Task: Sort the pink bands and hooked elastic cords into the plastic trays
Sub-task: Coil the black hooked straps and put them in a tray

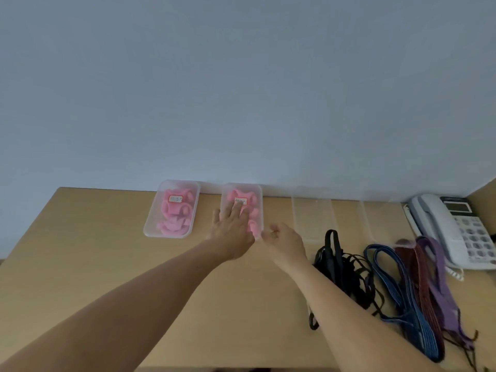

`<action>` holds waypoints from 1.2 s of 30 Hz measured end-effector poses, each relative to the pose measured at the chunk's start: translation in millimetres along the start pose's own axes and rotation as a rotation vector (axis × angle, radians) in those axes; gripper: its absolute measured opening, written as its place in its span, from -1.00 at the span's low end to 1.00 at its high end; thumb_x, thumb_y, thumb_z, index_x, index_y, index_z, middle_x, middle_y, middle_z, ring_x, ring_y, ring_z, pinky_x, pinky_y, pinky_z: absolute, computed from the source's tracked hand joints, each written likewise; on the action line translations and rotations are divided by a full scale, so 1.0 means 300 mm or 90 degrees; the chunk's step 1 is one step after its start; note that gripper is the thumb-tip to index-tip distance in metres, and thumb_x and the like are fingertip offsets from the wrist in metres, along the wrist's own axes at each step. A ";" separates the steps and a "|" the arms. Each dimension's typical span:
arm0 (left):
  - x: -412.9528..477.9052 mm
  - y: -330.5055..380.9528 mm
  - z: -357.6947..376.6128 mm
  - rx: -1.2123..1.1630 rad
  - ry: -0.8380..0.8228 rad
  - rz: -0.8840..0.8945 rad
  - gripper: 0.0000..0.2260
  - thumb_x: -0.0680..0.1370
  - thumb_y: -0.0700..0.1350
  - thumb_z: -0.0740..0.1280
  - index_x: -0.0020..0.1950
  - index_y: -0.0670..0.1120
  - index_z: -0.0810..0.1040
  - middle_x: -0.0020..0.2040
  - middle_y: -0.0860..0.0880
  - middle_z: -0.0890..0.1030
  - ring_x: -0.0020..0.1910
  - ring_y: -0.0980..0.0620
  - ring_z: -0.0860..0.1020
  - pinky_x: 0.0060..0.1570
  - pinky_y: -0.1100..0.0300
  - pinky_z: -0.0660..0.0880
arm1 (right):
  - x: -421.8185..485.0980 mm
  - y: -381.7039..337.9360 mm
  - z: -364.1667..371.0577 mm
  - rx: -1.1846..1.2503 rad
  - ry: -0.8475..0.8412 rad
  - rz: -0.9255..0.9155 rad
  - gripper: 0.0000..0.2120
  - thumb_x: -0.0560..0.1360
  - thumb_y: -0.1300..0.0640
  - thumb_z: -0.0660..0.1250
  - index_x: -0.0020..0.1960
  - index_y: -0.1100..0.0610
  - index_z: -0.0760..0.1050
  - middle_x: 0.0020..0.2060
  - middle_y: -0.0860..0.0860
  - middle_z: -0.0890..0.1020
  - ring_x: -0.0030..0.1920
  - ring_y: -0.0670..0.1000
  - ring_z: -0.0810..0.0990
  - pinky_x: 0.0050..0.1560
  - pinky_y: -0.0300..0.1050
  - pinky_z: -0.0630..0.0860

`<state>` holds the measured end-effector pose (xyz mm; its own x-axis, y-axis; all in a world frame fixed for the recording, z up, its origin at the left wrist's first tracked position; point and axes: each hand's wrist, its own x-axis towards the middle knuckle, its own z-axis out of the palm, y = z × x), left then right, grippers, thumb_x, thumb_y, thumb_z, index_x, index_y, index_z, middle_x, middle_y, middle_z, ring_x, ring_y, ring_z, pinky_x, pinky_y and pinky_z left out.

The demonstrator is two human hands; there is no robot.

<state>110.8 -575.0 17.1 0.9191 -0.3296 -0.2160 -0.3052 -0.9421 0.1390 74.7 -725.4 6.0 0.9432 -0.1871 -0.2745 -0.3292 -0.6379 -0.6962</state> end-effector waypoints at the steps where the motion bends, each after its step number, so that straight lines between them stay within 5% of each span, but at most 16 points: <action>1: -0.013 0.023 -0.016 -0.016 0.002 0.025 -0.46 0.63 0.06 0.09 0.57 -0.08 0.09 0.60 -0.06 0.04 0.58 -0.06 -0.05 0.48 -0.13 0.02 | -0.024 0.001 -0.027 -0.036 -0.001 -0.017 -0.61 0.56 -0.02 0.26 0.34 0.10 0.47 0.23 0.06 0.58 0.20 0.04 0.54 0.09 -0.11 0.43; 7: -0.071 0.185 -0.074 -0.204 0.009 0.101 -0.57 0.60 -0.05 0.19 0.48 -0.06 0.35 0.47 -0.06 0.39 0.40 -0.08 0.39 0.35 0.00 0.35 | -0.192 0.100 -0.253 -0.187 0.107 -0.041 -0.64 0.60 0.06 0.23 0.38 0.07 0.45 0.29 0.07 0.49 0.30 0.09 0.44 0.27 0.01 0.44; 15: -0.122 0.382 -0.069 -0.278 -0.079 0.166 -0.59 0.60 -0.09 0.18 0.46 -0.06 0.39 0.38 -0.04 0.51 0.31 -0.06 0.49 0.31 0.06 0.42 | -0.308 0.258 -0.410 -0.223 0.134 0.014 -0.77 0.59 0.01 0.26 0.19 0.01 0.57 0.06 -0.06 0.65 -0.01 -0.02 0.60 -0.07 -0.13 0.53; 21: -0.151 0.449 -0.022 -0.300 -0.105 0.113 -0.63 0.58 -0.15 0.17 0.39 -0.08 0.46 0.31 -0.06 0.57 0.26 -0.08 0.52 0.26 0.05 0.45 | -0.323 0.385 -0.431 -0.319 0.150 -0.076 -0.72 0.55 0.04 0.31 0.24 0.03 0.47 0.13 -0.02 0.48 0.17 0.02 0.46 -0.01 -0.13 0.49; 27: -0.177 0.534 0.027 -0.311 -0.069 0.037 -0.65 0.55 -0.19 0.17 0.31 -0.08 0.55 0.24 -0.05 0.61 0.17 -0.06 0.56 0.19 0.08 0.48 | -0.337 0.484 -0.440 -0.338 0.017 -0.256 -0.83 0.56 0.01 0.30 0.07 0.06 0.58 -0.01 -0.05 0.52 -0.05 0.02 0.58 -0.13 -0.09 0.52; 32: -0.213 0.552 0.043 -0.318 -0.047 -0.039 -0.61 0.50 -0.29 0.15 0.24 -0.09 0.59 0.20 -0.09 0.59 0.17 -0.10 0.55 0.20 0.01 0.49 | -0.323 0.464 -0.351 -0.433 -0.171 -0.268 -0.58 0.50 -0.23 0.27 0.17 0.05 0.53 0.01 0.00 0.57 -0.05 0.08 0.59 -0.06 -0.03 0.53; 36: -0.249 0.545 0.058 -0.323 -0.039 -0.073 -0.65 0.53 -0.26 0.19 0.26 -0.08 0.58 0.21 -0.07 0.59 0.16 -0.08 0.55 0.21 0.04 0.48 | -0.317 0.477 -0.299 -0.506 -0.161 -0.290 -0.68 0.55 -0.13 0.25 0.11 0.11 0.47 -0.03 0.04 0.59 -0.08 0.12 0.60 -0.14 -0.04 0.50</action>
<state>-12.2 -705.6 39.2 0.9187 -0.2436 -0.3108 -0.0307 -0.8287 0.5589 -58.1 -866.0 -7.9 0.9052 0.3123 -0.2884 0.2821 -0.9488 -0.1420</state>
